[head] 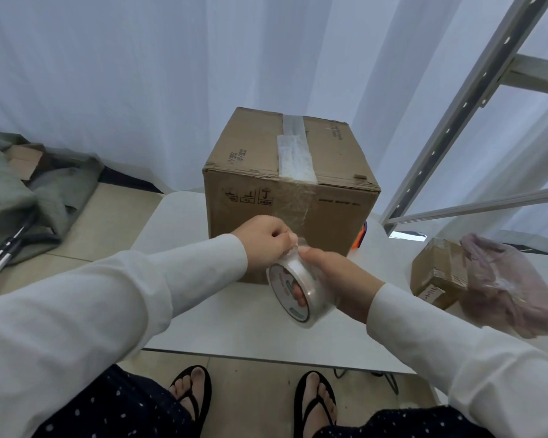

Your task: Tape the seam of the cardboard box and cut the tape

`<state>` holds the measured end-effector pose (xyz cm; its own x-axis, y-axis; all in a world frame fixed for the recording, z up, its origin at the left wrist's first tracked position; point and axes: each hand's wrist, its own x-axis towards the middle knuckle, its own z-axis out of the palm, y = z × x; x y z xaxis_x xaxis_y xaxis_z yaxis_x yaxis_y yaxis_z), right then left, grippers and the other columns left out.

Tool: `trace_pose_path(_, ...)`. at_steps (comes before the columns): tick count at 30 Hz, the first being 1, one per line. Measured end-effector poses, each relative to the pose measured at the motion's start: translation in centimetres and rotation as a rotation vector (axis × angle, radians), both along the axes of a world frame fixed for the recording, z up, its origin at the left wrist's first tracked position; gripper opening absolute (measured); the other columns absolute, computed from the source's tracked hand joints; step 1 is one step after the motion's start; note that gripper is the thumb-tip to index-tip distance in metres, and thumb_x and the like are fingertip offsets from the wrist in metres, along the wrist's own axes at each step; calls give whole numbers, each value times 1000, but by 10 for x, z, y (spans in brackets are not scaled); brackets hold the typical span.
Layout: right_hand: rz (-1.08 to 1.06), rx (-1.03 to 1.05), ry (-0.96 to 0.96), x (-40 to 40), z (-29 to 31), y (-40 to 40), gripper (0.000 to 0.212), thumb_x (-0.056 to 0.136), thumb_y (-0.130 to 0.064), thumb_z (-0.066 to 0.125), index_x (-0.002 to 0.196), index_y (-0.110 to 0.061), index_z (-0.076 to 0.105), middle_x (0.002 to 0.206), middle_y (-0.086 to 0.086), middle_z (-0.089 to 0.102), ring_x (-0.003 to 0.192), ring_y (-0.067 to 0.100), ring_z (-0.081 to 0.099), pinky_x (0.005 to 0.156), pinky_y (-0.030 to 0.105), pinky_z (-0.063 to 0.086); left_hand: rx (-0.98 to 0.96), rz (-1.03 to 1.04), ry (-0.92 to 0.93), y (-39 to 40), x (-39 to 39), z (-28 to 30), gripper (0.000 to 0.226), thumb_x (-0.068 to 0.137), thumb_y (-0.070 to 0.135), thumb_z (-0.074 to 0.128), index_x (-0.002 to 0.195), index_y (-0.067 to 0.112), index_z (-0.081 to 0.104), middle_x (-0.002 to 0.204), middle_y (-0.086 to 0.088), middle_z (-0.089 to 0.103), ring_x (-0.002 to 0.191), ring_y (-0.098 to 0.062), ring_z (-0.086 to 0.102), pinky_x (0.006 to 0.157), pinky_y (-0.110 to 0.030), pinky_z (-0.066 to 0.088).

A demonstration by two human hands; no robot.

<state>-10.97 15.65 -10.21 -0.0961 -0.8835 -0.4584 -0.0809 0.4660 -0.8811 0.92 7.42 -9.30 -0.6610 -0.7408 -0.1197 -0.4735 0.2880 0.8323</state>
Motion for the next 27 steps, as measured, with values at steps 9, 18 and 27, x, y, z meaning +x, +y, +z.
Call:
trace_pose_path(9, 14, 115, -90, -2, 15, 3, 34, 89, -33, 40, 80, -5, 57, 63, 11, 55, 53, 18, 53, 51, 22, 47, 91, -159, 124, 2, 9, -3, 19, 93, 20, 50, 75, 26, 53, 75, 6, 54, 67, -7, 50, 64, -21, 42)
trace_pose_path(18, -151, 51, -169, 0, 20, 4, 31, 90, -25, 37, 77, -4, 55, 48, 9, 57, 40, 15, 52, 43, 18, 47, 454, 231, 291, 5, 1, 6, 34, 92, 44, 43, 93, 15, 61, 112, -10, 63, 97, -21, 58, 94, -41, 46)
trace_pose_path(27, -201, -1, -228, 5, 7, 7, 35, 93, -29, 32, 104, -9, 59, 81, 9, 68, 79, 21, 63, 71, 34, 51, 371, 199, 59, 13, 1, 1, 49, 84, 50, 55, 90, 3, 68, 92, -17, 71, 86, -32, 66, 77, -39, 54)
